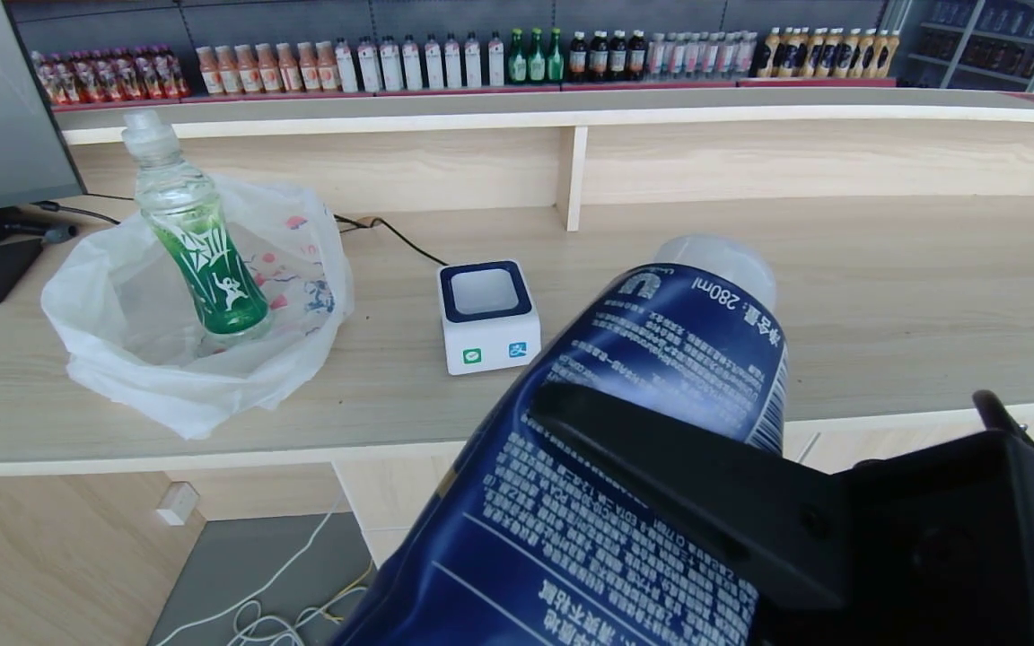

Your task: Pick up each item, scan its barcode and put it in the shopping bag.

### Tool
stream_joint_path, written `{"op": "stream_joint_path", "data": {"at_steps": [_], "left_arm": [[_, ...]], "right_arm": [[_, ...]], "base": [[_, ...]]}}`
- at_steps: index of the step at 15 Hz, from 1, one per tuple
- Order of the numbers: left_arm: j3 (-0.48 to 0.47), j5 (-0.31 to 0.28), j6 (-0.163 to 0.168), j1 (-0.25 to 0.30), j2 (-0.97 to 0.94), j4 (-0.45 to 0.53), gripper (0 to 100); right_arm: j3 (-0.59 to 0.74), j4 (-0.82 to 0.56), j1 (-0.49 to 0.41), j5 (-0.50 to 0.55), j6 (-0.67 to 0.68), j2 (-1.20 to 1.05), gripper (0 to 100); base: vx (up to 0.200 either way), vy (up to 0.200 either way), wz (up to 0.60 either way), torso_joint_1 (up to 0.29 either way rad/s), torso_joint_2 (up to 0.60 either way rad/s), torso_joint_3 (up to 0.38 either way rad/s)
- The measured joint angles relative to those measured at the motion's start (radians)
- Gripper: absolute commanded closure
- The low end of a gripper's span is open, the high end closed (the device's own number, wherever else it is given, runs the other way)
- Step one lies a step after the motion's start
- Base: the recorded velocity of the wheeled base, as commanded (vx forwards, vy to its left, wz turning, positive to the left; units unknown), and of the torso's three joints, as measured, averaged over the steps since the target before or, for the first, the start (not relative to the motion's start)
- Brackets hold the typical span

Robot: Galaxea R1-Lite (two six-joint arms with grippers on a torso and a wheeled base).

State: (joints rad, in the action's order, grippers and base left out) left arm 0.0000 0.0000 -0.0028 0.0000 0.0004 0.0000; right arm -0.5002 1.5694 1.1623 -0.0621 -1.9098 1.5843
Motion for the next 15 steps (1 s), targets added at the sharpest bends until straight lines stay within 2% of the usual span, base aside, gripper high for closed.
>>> {"op": "stream_joint_path", "data": {"at_steps": [4,8,12,13,15], "left_arm": [[0.0,0.0,0.0,0.0,0.0,0.0,0],[0.0,0.0,0.0,0.0,0.0,0.0,0],[0.0,0.0,0.0,-0.001,0.0,0.0,0],[0.0,0.0,0.0,0.0,0.0,0.0,0],[0.0,0.0,0.0,0.0,0.0,0.0,0]], "right_arm": [[0.011,0.0,0.002,0.0,0.034,0.0,100],[0.054,0.0,0.001,0.0,0.234,0.001,100],[0.153,0.0,-0.006,0.001,0.847,0.006,100],[0.173,-0.001,-0.02,0.002,0.955,0.007,100],[0.187,0.0,-0.057,0.007,1.049,0.004,100]], "base": [[0.0,0.0,0.0,0.0,0.0,0.0],[0.0,0.0,0.0,0.0,0.0,0.0],[0.0,0.0,0.0,0.0,0.0,0.0],[0.0,0.0,0.0,0.0,0.0,0.0],[0.0,0.0,0.0,0.0,0.0,0.0]]}}
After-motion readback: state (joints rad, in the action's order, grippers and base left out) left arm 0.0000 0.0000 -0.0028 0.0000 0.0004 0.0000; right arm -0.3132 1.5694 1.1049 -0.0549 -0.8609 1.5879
